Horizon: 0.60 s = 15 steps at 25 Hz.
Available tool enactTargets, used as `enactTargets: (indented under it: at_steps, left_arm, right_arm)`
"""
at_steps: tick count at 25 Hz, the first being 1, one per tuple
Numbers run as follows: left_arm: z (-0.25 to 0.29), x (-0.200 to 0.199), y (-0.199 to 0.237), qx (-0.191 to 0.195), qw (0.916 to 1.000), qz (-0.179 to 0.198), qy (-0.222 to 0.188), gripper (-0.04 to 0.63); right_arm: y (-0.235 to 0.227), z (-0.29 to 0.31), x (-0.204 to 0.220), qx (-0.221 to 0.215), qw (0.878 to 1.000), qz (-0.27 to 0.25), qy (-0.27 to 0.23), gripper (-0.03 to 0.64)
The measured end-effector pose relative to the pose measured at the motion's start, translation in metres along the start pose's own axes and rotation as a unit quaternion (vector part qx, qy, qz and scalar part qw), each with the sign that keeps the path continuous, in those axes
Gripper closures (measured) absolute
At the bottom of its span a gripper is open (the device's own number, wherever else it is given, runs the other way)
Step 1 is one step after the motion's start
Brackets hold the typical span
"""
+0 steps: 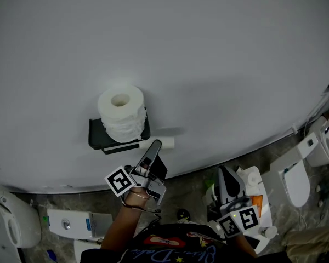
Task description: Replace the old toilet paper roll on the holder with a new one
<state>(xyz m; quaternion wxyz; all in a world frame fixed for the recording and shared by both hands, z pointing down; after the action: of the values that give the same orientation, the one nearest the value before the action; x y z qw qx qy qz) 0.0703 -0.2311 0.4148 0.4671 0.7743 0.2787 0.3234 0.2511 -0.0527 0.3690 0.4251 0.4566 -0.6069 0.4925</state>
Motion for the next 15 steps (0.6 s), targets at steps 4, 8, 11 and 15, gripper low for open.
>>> enactTargets:
  at_steps: [4, 8, 11, 15]
  left_arm:
    - [0.016, 0.032, -0.006, 0.002, 0.9989, 0.012, 0.045, 0.423]
    - [0.008, 0.053, -0.014, -0.022, 0.9961, 0.038, 0.076, 0.422]
    - [-0.008, 0.051, -0.022, -0.071, 0.9749, 0.179, 0.112, 0.422]
    - [-0.035, 0.035, -0.035, -0.130, 0.9234, 0.338, 0.127, 0.422]
  right_arm:
    - [-0.014, -0.013, -0.007, 0.022, 1.000, -0.003, -0.007, 0.603]
    - [-0.017, -0.008, -0.007, 0.017, 1.000, -0.003, -0.006, 0.603]
    - [-0.010, 0.003, -0.004, -0.001, 1.000, 0.000, -0.001, 0.603]
    - [0.002, 0.019, 0.005, -0.031, 0.999, 0.008, 0.010, 0.603]
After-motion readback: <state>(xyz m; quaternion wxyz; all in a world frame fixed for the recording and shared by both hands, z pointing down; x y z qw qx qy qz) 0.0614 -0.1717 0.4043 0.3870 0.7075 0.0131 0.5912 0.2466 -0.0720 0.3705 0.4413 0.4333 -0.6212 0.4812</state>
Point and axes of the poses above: the fingertips, and each gripper's own axes: z forward along the fingers, y to its left, x out of its underside, the point moved 5 cm from there along -z, backward along the fingers, and after that the axes turned 1 degree about -y, right-handed, at the moved point
